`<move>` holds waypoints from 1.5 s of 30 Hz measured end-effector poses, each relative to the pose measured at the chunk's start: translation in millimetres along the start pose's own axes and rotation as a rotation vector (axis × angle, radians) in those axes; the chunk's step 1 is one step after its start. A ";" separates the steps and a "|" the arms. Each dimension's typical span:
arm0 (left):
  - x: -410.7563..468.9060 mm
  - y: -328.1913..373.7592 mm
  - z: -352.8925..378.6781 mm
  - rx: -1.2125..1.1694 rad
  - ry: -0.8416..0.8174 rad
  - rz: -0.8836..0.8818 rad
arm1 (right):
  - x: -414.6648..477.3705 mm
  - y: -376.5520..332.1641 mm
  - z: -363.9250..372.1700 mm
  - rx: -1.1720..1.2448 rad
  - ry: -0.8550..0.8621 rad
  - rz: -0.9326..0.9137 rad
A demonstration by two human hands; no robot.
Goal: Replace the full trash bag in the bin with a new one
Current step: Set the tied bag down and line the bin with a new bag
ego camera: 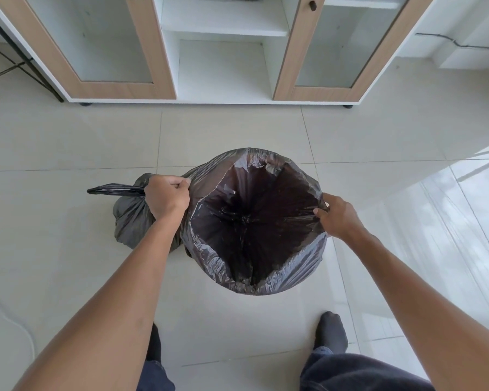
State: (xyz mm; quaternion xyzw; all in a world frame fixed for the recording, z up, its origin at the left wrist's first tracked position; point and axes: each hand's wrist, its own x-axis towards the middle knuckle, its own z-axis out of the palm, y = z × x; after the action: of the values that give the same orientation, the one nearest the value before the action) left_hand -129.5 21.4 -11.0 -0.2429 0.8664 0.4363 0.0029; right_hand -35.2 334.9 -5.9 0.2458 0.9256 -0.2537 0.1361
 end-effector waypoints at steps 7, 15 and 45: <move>11.3 -15.8 3.6 -0.021 -0.099 -0.153 | 0.9 -0.9 -2.1 0.032 -0.019 -0.010; 6.9 -22.5 -2.0 0.104 -0.113 -0.068 | -0.7 -4.2 -2.2 0.055 -0.028 0.012; -45.1 -42.5 77.3 1.900 -0.829 0.770 | 16.3 -8.3 102.8 -1.403 -0.338 -0.390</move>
State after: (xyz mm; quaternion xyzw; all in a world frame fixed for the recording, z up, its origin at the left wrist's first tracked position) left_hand -87.7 77.6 -81.2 0.3090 0.7983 -0.3872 0.3425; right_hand -40.2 279.8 -94.4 -0.1098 0.8634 0.3426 0.3537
